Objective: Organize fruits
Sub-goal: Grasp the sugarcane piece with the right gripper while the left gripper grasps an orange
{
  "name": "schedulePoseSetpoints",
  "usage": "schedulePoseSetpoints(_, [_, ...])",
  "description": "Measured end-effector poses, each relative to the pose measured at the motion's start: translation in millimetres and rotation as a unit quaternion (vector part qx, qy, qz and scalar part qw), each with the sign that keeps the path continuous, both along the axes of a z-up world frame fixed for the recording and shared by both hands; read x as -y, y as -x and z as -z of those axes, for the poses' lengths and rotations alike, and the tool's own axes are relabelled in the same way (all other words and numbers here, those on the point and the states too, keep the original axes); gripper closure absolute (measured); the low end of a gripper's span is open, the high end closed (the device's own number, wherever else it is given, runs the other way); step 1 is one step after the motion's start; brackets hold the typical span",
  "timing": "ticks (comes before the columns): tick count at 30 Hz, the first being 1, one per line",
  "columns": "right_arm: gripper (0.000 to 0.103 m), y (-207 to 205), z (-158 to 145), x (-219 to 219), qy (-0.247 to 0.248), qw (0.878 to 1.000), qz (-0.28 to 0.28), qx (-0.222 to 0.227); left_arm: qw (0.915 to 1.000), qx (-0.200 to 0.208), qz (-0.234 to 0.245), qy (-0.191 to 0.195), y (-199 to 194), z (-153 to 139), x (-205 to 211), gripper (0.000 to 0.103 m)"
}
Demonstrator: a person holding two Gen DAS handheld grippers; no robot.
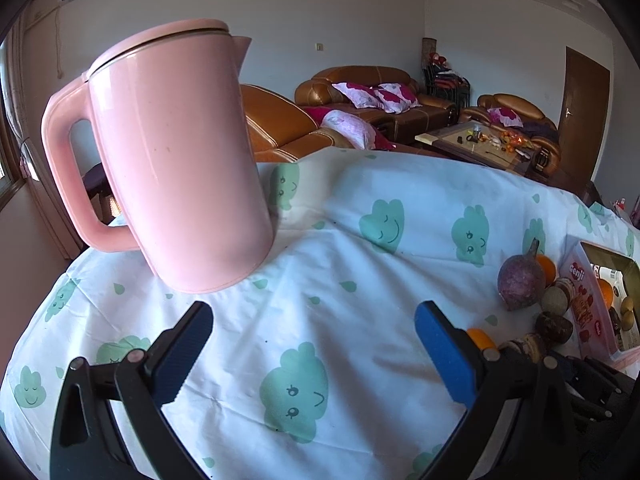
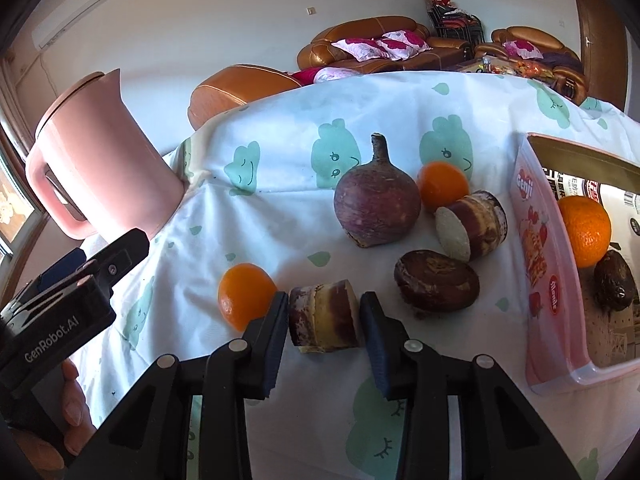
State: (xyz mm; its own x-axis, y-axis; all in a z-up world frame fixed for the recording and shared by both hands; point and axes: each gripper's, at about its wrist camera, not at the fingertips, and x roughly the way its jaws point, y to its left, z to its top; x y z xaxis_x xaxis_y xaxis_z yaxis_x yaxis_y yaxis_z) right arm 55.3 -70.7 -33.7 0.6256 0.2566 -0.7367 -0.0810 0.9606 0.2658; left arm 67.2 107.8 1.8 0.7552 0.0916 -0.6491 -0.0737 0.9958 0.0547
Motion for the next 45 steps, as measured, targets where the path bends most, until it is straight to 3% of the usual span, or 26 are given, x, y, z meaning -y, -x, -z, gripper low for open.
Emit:
schedulePoseSetpoints(5, [0.068,14.2,-5.2,6.0,-0.004,1.000,-0.009,0.017,0.9997,-0.001,0.021,0.013,-0.7,3.0,1.7,0.003])
schedulePoseSetpoints(9, [0.068,44.8,-27.5,20.6,0.003,0.997,-0.007,0.078,0.9956,-0.012,0.071,0.061,1.2,6.0,12.5,0.006])
schedulePoseSetpoints(13, [0.068,72.9,-49.8,51.5,0.041,0.988,0.033,0.147,0.9874,-0.039,0.123,0.092,0.1,14.1,36.1,0.010])
schedulePoseSetpoints(16, [0.068,81.3,-58.9,75.9,0.063,0.981,0.067,0.173,0.9849,-0.064,0.140,0.078,-5.4,24.5,57.9,0.027])
schedulePoseSetpoints(20, [0.068,82.2,-63.4,102.3,0.063,0.978,0.096,0.177,0.9836,-0.104,0.133,0.063,-20.6,41.2,76.4,0.034])
schedulePoseSetpoints(23, [0.068,81.5,-64.0,115.7,0.054,0.978,0.104,0.173,0.9854,-0.106,0.132,0.023,-22.9,44.2,91.5,0.041])
schedulePoseSetpoints(26, [0.068,79.0,-63.0,120.0,0.047,0.979,0.105,0.167,0.9840,-0.099,0.146,0.024,-19.7,40.7,96.8,0.063])
schedulePoseSetpoints(30, [0.068,77.6,-60.1,120.0,0.042,0.981,0.103,0.159,0.9830,-0.094,0.147,0.058,-15.7,36.1,87.0,0.064])
schedulePoseSetpoints(34, [0.068,81.4,-62.7,122.1,0.034,0.979,0.108,0.168,0.9833,-0.052,0.128,0.118,-5.7,24.7,58.9,0.064])
schedulePoseSetpoints(39, [0.068,88.5,-73.9,127.6,0.038,0.975,0.109,0.191,0.9895,-0.009,0.106,0.098,4.4,13.1,56.7,0.064])
schedulePoseSetpoints(45, [0.068,95.0,-82.8,157.0,0.044,0.967,0.135,0.209,0.9887,0.000,0.119,0.091,14.4,7.7,74.2,0.064])
